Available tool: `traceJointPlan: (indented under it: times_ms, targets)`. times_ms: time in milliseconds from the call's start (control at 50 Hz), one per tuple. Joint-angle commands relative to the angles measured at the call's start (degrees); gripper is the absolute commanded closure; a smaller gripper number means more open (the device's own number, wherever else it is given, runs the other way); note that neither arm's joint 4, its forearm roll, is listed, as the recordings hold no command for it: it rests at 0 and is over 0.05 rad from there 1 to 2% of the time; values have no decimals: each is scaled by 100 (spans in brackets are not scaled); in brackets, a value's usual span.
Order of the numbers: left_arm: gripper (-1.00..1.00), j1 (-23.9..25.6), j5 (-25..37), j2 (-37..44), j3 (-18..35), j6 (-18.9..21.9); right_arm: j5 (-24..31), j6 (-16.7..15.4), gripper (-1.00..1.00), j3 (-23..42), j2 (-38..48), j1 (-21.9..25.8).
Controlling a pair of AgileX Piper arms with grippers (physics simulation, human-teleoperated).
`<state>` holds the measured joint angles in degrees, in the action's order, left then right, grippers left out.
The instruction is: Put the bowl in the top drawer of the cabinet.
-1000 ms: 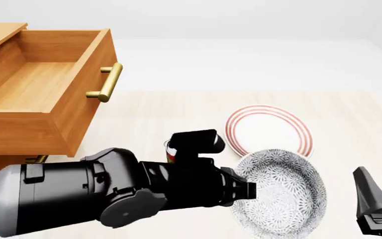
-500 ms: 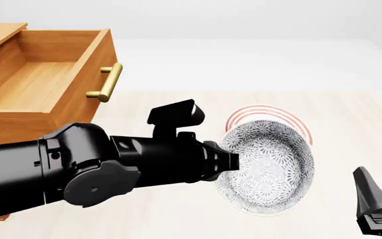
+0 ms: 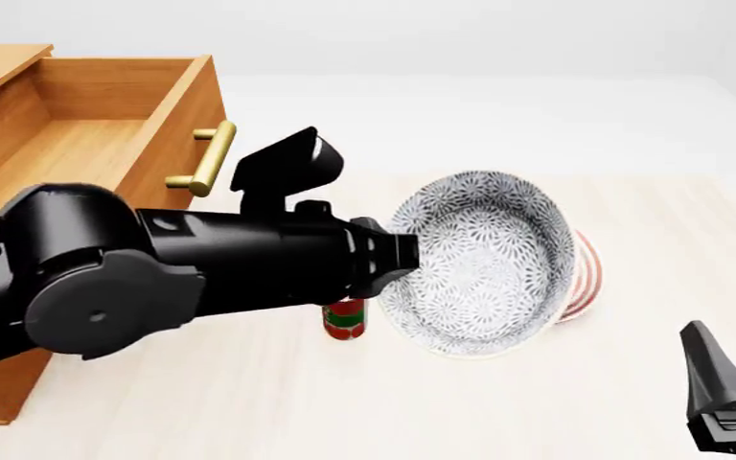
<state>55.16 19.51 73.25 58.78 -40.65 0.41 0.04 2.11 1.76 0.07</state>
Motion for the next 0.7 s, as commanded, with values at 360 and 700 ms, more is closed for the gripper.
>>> traceJointPlan:
  times_ms: [360,700]
  targets:
    - [100,-560,429,-561,249,156,0,0,-100,0,-1,1]
    - [100,-972,746,-805,534,249,0,1,-100,0,1,0]
